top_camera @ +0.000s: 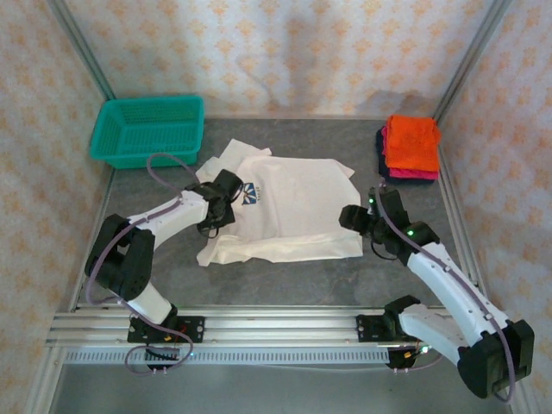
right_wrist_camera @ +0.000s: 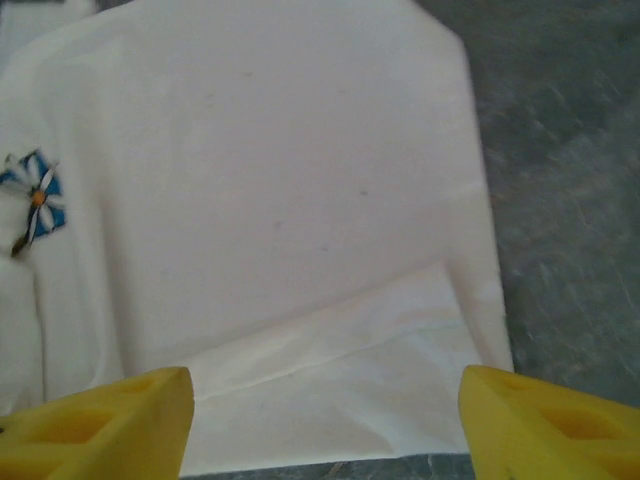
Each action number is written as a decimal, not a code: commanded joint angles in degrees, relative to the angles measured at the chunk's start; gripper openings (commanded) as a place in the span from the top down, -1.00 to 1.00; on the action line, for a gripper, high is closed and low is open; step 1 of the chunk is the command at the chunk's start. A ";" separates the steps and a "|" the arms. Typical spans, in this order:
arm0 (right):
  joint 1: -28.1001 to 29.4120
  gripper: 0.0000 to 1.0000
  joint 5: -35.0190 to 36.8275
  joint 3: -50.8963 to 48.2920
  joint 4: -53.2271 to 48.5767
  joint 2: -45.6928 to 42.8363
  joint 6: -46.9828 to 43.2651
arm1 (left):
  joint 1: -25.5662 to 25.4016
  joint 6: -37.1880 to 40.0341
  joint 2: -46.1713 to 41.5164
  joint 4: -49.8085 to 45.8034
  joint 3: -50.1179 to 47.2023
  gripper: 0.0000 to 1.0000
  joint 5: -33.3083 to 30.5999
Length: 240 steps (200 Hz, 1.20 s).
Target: Fold and stack the t-shirts
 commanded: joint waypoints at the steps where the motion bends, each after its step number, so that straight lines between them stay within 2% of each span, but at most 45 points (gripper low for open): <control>1: -2.80 -0.38 -0.25 -2.68 -4.63 0.80 11.75 | 1.24 -2.30 -4.75 2.03 -3.49 1.00 -1.56; 20: -3.82 -0.43 -2.04 -5.35 -3.67 2.10 16.55 | 1.76 -4.45 -10.17 2.11 -7.59 1.00 -3.53; 52: -3.82 -0.04 -0.29 -3.31 -1.91 6.97 14.62 | 2.08 -8.51 -17.82 1.53 -13.99 1.00 -3.97; 80: -3.80 0.00 -3.85 -0.10 -0.34 16.19 13.91 | 2.21 -12.42 -23.51 1.02 -18.88 1.00 -6.15; 98: -3.82 0.02 -3.40 0.10 1.27 20.24 13.27 | 2.79 -13.16 -26.43 0.81 -20.72 1.00 -6.71; 134: -4.38 0.22 -1.05 2.21 3.45 25.78 10.65 | 3.29 -12.62 -26.41 0.45 -20.98 1.00 -6.19; 184: -4.79 0.22 -2.36 3.99 5.67 31.23 9.43 | 3.55 -12.35 -26.85 -0.18 -20.80 1.00 -6.50; 202: -5.09 0.38 -2.74 4.10 6.14 32.20 9.05 | 3.64 -12.40 -27.49 -0.52 -20.93 1.00 -6.67; 233: -5.64 0.32 -2.91 3.89 6.34 33.84 8.00 | 3.90 -12.49 -28.39 -0.78 -21.15 1.00 -6.72; 240: -5.72 0.43 -2.87 3.89 6.05 33.74 7.72 | 3.91 -12.47 -28.63 -0.93 -21.15 1.00 -6.68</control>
